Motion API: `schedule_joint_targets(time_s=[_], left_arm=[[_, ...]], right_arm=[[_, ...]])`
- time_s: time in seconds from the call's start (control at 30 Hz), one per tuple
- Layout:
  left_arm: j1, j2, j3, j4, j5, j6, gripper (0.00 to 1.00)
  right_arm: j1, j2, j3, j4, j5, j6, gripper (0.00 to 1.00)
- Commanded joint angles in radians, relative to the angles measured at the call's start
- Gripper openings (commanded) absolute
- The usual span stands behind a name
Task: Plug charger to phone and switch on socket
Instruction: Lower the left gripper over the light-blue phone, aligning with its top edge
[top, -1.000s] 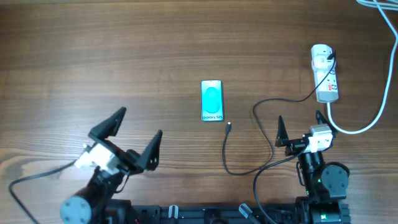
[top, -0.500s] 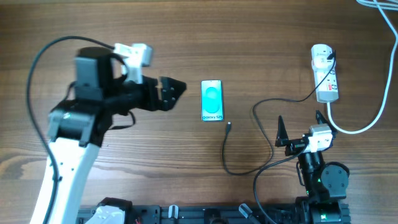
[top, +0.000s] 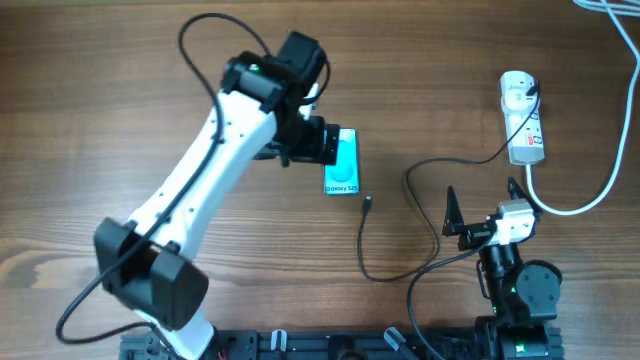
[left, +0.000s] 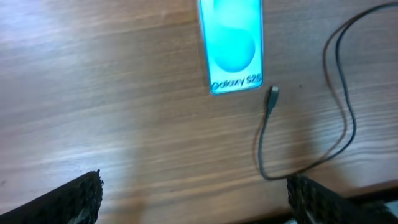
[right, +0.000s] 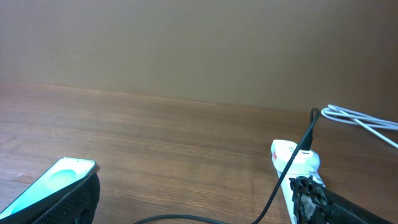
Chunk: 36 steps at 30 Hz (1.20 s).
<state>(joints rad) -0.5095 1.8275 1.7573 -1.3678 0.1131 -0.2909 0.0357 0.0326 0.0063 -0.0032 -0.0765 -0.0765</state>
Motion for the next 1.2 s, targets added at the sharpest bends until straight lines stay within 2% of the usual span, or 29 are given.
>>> schedule_joint_targets(time_s=[0.0, 0.13, 0.4, 0.6, 0.67, 0.9, 1.17], left_arm=[[-0.01, -0.005, 0.021, 0.039, 0.138, -0.01, 1.0], [-0.022, 0.009, 0.021, 0.074, 0.14, -0.14, 1.0], [-0.111, 0.172, 0.015, 0.135, 0.125, -0.254, 1.0], [-0.148, 0.27, 0.014, 0.19, 0.026, -0.398, 1.0], [-0.149, 0.295, 0.014, 0.212, 0.025, -0.406, 1.0], [-0.149, 0.333, 0.014, 0.221, -0.134, -0.389, 1.0], [-0.149, 0.333, 0.014, 0.254, -0.134, -0.345, 1.0]], right_arm=[[-0.004, -0.003, -0.001, 0.003, 0.013, -0.002, 1.0], [-0.004, -0.003, -0.001, 0.003, 0.013, -0.002, 1.0], [-0.004, -0.003, -0.001, 0.003, 0.013, -0.002, 1.0], [-0.004, -0.003, -0.001, 0.003, 0.013, -0.002, 1.0], [-0.004, -0.003, -0.001, 0.003, 0.013, -0.002, 1.0], [-0.004, -0.003, -0.001, 0.003, 0.013, -0.002, 1.0], [-0.004, -0.003, -0.001, 0.003, 0.013, -0.002, 1.0]])
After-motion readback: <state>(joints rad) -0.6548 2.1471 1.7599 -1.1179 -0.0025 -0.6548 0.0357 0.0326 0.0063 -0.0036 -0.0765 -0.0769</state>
